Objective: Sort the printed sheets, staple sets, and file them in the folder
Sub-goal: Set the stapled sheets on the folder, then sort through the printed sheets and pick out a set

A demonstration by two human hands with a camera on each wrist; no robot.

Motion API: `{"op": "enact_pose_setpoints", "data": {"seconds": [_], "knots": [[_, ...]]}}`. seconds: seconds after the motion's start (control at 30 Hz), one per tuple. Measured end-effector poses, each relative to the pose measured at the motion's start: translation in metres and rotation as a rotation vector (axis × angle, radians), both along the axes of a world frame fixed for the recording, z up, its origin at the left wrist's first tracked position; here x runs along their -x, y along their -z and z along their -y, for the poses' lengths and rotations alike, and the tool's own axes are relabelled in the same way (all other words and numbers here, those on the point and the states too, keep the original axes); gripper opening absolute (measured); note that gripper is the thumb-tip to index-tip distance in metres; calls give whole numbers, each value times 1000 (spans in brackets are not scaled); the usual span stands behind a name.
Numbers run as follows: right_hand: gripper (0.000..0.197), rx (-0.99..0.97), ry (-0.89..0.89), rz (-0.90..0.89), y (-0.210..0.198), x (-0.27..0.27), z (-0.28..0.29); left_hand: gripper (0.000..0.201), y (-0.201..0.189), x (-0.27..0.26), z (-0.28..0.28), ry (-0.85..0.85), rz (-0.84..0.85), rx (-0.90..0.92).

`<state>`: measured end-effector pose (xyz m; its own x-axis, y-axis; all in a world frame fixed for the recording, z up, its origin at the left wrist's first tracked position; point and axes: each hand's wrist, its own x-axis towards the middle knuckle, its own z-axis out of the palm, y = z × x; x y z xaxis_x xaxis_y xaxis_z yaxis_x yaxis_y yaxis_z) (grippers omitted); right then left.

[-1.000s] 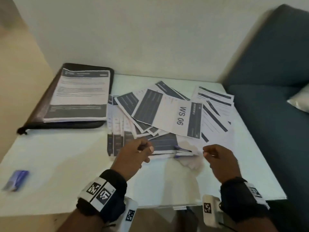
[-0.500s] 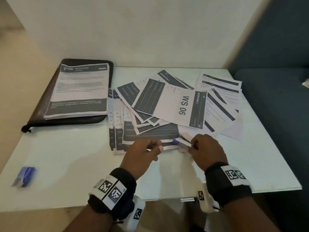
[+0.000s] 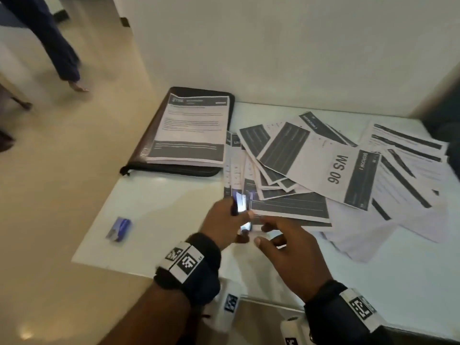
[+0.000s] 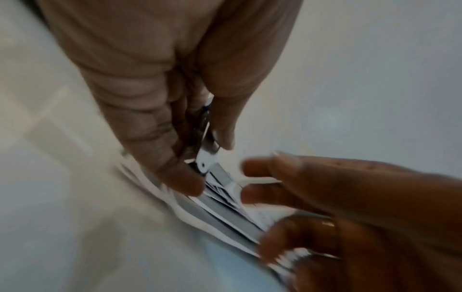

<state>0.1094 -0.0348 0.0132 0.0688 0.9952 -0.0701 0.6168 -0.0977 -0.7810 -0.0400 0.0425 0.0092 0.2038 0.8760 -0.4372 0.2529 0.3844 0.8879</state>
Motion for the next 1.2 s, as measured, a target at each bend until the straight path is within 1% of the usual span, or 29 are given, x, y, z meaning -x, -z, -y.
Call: {"op": "enact_pose_setpoints", "data": {"seconds": [0.1, 0.17, 0.2, 0.23, 0.3, 0.37, 0.53, 0.63, 0.73, 0.77, 0.83, 0.87, 0.9, 0.93, 0.97, 1.03, 1.1, 1.13, 1.17, 1.2], "knots": [[26, 1, -38, 17, 7, -2, 2, 18, 3, 56, -19, -35, -303, -97], [21, 12, -43, 33, 11, -8, 3, 23, 3, 89, -26, -18, -582, -134], [19, 21, -34, 36, 12, -11, 3, 24, 3, 103, -29, -11, -696, -138], [18, 27, -21, 35, 13, -14, 2, 26, 5, 115, -31, -25, -760, -127], [18, 37, 8, 35, 16, -20, 0, 26, 9, 132, -32, -93, -786, -91], [17, 41, 38, 20, 19, -25, -1, 28, 13, 136, -31, -115, -810, -100], [14, 52, 76, -17, 21, -34, -5, 29, 22, 134, -28, -81, -926, -235], [13, 43, 94, -21, 20, -45, -6, 32, 23, 133, -30, 17, -1029, -272], [9, 52, 106, -49, 22, -54, -9, 47, 21, 138, -35, -72, -966, -184], [8, 59, 113, -56, 23, -56, -10, 48, 19, 139, -36, -100, -937, -148], [9, 71, 116, -55, 24, -59, -11, 44, 14, 139, -39, -118, -908, -118], [11, 77, 118, -50, 24, -60, -11, 37, 11, 139, -40, -102, -935, -129], [11, 79, 122, -49, 23, -62, -11, 28, 8, 137, -40, -59, -982, -146], [9, 79, 126, -55, 22, -63, -11, 25, 4, 135, -39, 3, -1043, -157], [5, 72, 132, -67, 21, -66, -11, 27, -1, 130, -39, 56, -1097, -164], [3, 54, 143, -100, 19, -70, -12, 27, -11, 122, -38, 92, -1149, -200], [4, 40, 171, -112, 19, -77, -14, 46, -20, 107, -39, 55, -1130, -261], [4, 37, 192, -106, 18, -82, -15, 52, -26, 93, -39, 36, -1090, -290], [5, 34, 215, -104, 17, -86, -17, 51, -31, 79, -38, 18, -1027, -327], [6, 30, 253, -114, 18, -92, -18, 46, -35, 62, -37, 6, -945, -377]]}}
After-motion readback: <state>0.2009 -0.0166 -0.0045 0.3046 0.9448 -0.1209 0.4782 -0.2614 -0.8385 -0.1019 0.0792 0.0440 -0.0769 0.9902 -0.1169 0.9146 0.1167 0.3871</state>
